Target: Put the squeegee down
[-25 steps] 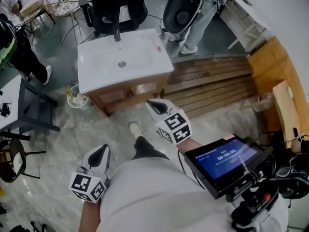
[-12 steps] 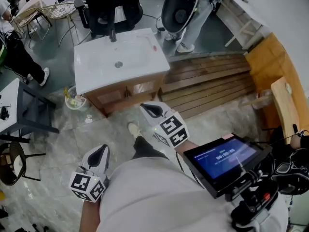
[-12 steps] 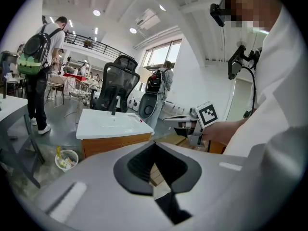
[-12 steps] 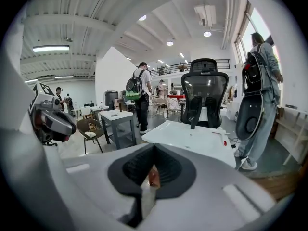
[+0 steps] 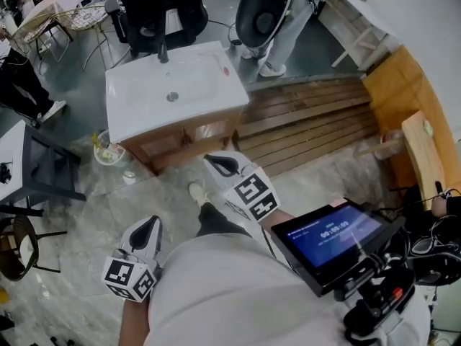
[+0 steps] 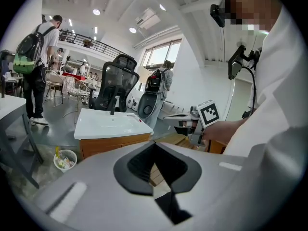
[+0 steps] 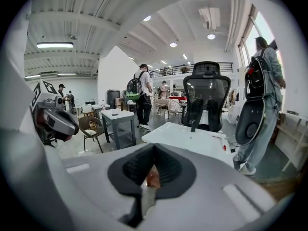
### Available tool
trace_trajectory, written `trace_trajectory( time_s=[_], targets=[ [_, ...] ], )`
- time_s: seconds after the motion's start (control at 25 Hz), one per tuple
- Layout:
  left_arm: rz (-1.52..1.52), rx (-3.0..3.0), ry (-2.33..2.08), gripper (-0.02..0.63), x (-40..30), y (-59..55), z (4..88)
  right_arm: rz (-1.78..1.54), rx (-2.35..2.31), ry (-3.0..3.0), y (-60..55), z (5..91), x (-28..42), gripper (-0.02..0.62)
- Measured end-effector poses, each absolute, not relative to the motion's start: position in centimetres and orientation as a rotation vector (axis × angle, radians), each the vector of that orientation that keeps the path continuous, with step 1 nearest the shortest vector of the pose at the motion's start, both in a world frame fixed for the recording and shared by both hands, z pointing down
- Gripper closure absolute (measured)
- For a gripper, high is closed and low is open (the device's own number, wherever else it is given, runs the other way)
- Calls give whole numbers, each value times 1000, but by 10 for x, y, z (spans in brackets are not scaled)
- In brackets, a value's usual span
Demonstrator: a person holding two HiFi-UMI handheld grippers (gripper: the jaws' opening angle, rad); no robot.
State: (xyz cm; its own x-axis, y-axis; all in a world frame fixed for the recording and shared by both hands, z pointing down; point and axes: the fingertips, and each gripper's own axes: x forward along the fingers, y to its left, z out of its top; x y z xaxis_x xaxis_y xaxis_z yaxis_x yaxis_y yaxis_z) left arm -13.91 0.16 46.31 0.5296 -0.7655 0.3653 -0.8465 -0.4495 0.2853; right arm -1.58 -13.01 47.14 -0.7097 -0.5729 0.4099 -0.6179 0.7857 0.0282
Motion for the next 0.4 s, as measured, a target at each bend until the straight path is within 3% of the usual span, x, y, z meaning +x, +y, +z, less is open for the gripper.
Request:
trace_trajectory(
  time_s=[0.4],
  targets=[
    [255, 2335, -1308, 600, -137, -5, 463, 122, 889, -2563, -135, 468, -15, 594]
  ],
)
